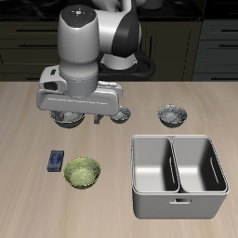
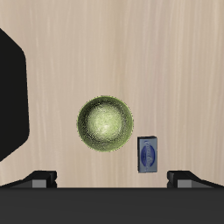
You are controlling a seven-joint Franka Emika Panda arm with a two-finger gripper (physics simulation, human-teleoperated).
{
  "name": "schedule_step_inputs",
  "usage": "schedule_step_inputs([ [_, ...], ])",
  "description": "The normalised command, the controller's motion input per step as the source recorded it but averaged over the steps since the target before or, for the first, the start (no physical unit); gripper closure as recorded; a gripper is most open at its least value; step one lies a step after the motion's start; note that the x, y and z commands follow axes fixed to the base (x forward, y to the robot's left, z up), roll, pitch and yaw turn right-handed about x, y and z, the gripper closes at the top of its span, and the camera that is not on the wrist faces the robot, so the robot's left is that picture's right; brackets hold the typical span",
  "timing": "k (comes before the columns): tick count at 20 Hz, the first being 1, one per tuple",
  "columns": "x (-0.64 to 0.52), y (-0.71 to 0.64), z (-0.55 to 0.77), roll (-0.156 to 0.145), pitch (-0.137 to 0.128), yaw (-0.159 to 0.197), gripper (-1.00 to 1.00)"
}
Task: Place the green bowl in the left side of the drainer
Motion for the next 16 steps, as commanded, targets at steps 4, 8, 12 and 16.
schedule_step_inputs([
  [4,0.03,0.07,-0.23,-0.001,0.013,-0.017,-1.0],
  [8,-0.01,0.08,-0.24,-0.004,-0.03,-0.012,-1.0],
  [12,0.02,0.05,-0.24,-0.007,0.009,-0.034,-1.0],
  [16,0.03,0.08,-0.25,0.005,0.009,-0.005,-1.0],
])
